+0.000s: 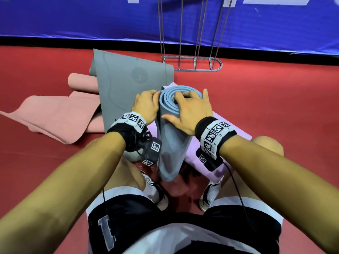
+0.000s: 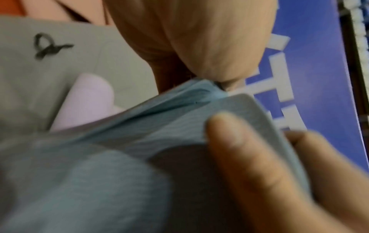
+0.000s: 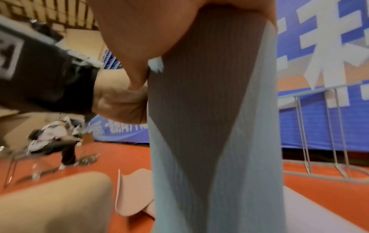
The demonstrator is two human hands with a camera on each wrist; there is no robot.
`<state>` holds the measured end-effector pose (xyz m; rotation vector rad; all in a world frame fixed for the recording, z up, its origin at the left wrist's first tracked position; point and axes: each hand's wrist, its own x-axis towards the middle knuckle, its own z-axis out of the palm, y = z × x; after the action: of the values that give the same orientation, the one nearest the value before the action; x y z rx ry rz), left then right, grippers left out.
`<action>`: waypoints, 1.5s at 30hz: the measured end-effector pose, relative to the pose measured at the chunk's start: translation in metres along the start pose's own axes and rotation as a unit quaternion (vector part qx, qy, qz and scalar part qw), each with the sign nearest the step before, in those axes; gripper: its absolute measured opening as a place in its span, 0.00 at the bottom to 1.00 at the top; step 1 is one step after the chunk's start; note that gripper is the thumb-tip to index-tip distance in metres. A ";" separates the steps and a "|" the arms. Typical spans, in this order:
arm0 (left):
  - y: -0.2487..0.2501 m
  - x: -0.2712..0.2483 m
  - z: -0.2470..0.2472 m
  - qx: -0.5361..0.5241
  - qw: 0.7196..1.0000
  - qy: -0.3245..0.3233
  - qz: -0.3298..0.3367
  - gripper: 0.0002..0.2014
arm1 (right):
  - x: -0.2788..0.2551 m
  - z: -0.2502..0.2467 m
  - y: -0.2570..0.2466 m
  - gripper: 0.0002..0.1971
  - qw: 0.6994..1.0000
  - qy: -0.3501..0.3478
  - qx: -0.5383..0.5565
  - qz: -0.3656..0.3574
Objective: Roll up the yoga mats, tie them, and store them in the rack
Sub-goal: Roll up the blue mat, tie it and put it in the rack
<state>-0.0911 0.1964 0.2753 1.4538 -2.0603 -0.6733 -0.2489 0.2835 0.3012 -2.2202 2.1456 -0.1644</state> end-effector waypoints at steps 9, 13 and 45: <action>0.010 -0.018 0.012 -0.280 0.953 -0.037 -0.107 0.13 | 0.015 0.000 0.007 0.30 0.999 -0.002 -0.026 0.018; 0.003 -0.034 0.020 -0.373 0.921 -0.095 -0.059 0.37 | 0.016 -0.001 0.014 0.31 1.000 -0.005 -0.004 0.023; 0.065 -0.019 0.018 -0.364 0.930 -0.054 0.011 0.56 | -0.034 0.029 0.062 0.59 0.756 0.164 0.622 0.122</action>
<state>-0.1425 0.2359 0.3024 0.9667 -1.6125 -1.3516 -0.3083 0.3141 0.2644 -1.1188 1.5030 -1.5129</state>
